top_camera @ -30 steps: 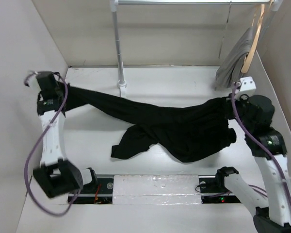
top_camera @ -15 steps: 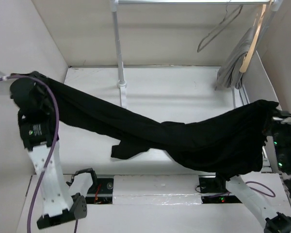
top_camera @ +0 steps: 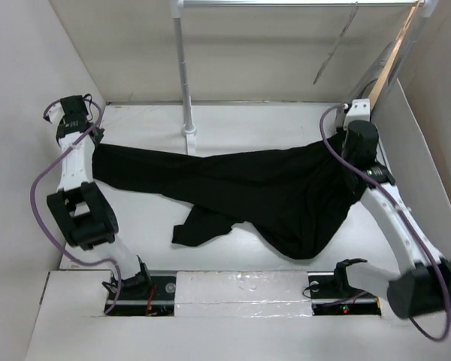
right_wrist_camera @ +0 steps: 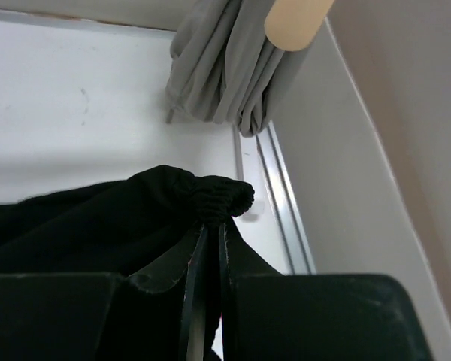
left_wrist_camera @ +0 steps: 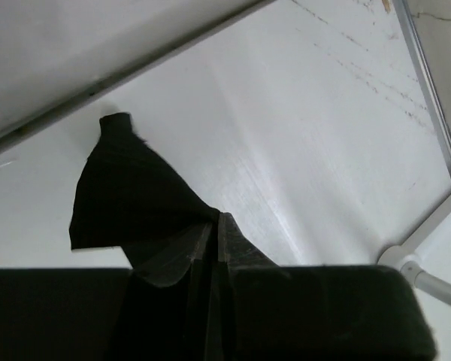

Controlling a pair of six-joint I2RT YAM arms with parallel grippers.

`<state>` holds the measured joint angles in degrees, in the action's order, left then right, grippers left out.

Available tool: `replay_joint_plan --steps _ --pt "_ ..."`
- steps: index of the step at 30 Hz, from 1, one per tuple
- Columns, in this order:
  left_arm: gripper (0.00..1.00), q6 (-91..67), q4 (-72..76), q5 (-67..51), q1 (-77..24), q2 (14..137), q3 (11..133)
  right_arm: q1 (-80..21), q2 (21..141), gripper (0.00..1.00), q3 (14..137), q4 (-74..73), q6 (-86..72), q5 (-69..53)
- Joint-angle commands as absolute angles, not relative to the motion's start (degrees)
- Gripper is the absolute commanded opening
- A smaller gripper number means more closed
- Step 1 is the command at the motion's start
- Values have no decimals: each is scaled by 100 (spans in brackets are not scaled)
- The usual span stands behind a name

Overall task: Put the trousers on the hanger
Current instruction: Flatten out the trousers at the center of the board.

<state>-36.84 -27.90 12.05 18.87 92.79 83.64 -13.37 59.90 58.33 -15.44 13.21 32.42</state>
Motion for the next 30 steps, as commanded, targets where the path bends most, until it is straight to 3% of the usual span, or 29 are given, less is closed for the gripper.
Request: replay_joint_plan --steps 1,4,6,8,9,11,13,14,16,17,18,20,21,24,25,26,28,29,30 --pt "5 -3621 -2495 818 1846 10321 9366 -426 7072 10 6002 112 924 2323" --pt "10 -3560 -2944 731 1784 11159 10369 95 8145 12 6397 123 265 1576" --pt "52 -3472 -2856 677 1731 11294 10661 308 8612 47 6609 481 70 1266" --pt "88 -3454 -2743 361 1731 11285 10705 387 8980 90 7028 336 114 678" --pt "99 -3437 -2873 152 1731 11189 10731 387 9409 98 8006 -1154 114 607" --pt "99 -3393 -2865 62 1644 11058 10601 308 9352 98 8059 -1352 141 554" --pt "98 -3226 -2490 26 1443 10269 9620 159 8628 98 7380 -1214 45 352" --pt "92 -3191 -2305 35 1102 9892 9180 -7 8274 97 7035 -1039 18 273" --pt "72 -3146 -1970 271 618 8766 7748 -201 7266 70 6044 -546 -367 53" --pt "42 -3207 -1899 351 50 8371 7334 -315 6973 34 5786 -562 -456 -191" --pt "29 -3278 -1881 291 -217 7741 6530 -586 6709 20 5574 -650 -492 -376" --pt "10 -3698 -2038 272 -1049 7245 5857 -956 6121 5 5092 -886 -440 -553" --pt "7 -3883 -2161 264 -1307 6825 5271 -1367 6004 0 4976 -1175 -396 -876" --pt "9 -4411 -2679 281 -2245 6287 4591 -2107 5749 0 4659 -1772 -168 -1168" --pt "14 -4490 -2829 177 -2476 6188 4475 -2562 5722 0 4606 -1880 -71 -1204" --pt "27 -4691 -2978 106 -2705 6144 4421 -2749 5704 0 4571 -2011 -70 -1256" --pt "41 -4982 -3503 245 -3466 6144 4456 -3231 5634 12 4518 -2346 -70 -1257" --pt "63 -5140 -3611 342 -3733 6152 4473 -3339 5616 17 4474 -2547 -70 -1239" --pt "73 -5429 -3708 465 -3970 6178 4456 -3418 5555 32 4378 -2645 -70 -1126"
